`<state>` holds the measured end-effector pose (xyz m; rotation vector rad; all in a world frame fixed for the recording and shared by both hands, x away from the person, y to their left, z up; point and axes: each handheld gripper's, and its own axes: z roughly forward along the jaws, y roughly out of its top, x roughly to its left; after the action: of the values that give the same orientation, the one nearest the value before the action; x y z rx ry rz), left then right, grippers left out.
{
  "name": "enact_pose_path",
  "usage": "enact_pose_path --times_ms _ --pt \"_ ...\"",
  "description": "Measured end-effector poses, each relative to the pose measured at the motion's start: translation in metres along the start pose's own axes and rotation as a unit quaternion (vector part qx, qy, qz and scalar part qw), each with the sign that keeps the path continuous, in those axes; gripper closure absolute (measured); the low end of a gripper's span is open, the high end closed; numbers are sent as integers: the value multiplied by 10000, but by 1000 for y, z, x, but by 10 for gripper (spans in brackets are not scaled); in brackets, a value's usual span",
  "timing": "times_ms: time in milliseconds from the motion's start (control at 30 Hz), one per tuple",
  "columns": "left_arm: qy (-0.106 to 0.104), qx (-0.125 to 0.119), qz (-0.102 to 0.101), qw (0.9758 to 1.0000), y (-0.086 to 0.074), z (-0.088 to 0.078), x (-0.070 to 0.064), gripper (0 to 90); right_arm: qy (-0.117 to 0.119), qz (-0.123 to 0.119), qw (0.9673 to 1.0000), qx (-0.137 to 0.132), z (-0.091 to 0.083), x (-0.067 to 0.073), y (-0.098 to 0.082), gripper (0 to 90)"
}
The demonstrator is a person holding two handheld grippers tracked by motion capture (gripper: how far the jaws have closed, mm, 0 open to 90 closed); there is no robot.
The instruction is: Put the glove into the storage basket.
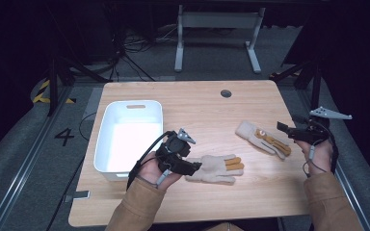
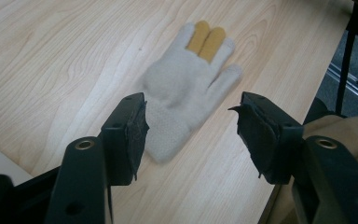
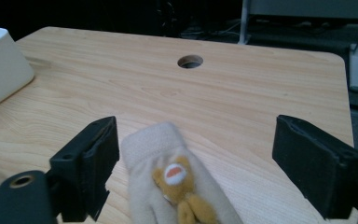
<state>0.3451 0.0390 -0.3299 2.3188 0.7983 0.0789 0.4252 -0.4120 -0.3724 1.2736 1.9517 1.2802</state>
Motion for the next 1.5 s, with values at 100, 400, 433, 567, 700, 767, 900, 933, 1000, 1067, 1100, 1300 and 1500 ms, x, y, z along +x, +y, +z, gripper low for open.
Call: enact_pose_path --times_ms 100,400,433,567,700,767,900,933,1000,1067,1100,1300,1500 --pt "-15 -11 -11 10000 0 1 0 424 -81 57 9999 140 6 -1 -4 103" --pt "-9 37 -30 10000 -1 5 4 415 -55 79 9988 470 20 -4 -14 60" --pt "-8 39 -29 10000 -1 6 4 414 -77 53 9984 551 23 -4 -16 59" --pt "-5 54 -29 10000 -1 6 4 412 -21 45 9974 724 29 -3 -19 59" --pt "-15 57 -38 10000 -1 7 4 408 -9 16 9961 877 35 -1 -22 58" --pt "-15 64 -38 10000 -1 7 5 407 -18 16 9949 1005 39 1 -24 58" --pt "-21 68 -43 10000 -2 7 5 405 10 -9 9939 1107 44 5 -26 58" --pt "-22 79 -41 10000 -2 7 5 405 46 -26 9929 1192 48 7 -27 63" --pt "-18 84 -59 9999 -3 8 5 404 94 -83 9916 1289 51 10 -27 72" --pt "-14 88 -73 9999 -3 8 5 403 125 -155 9904 1366 55 14 -28 73" --pt "-14 88 -73 9999 -3 8 5 402 125 -155 9904 1366 55 14 -28 73" --pt "25 111 -108 9999 -6 7 6 399 204 -256 9865 1602 70 21 -32 144" --pt "80 132 -185 9997 -12 6 7 398 80 -98 9857 1681 80 18 -33 186"
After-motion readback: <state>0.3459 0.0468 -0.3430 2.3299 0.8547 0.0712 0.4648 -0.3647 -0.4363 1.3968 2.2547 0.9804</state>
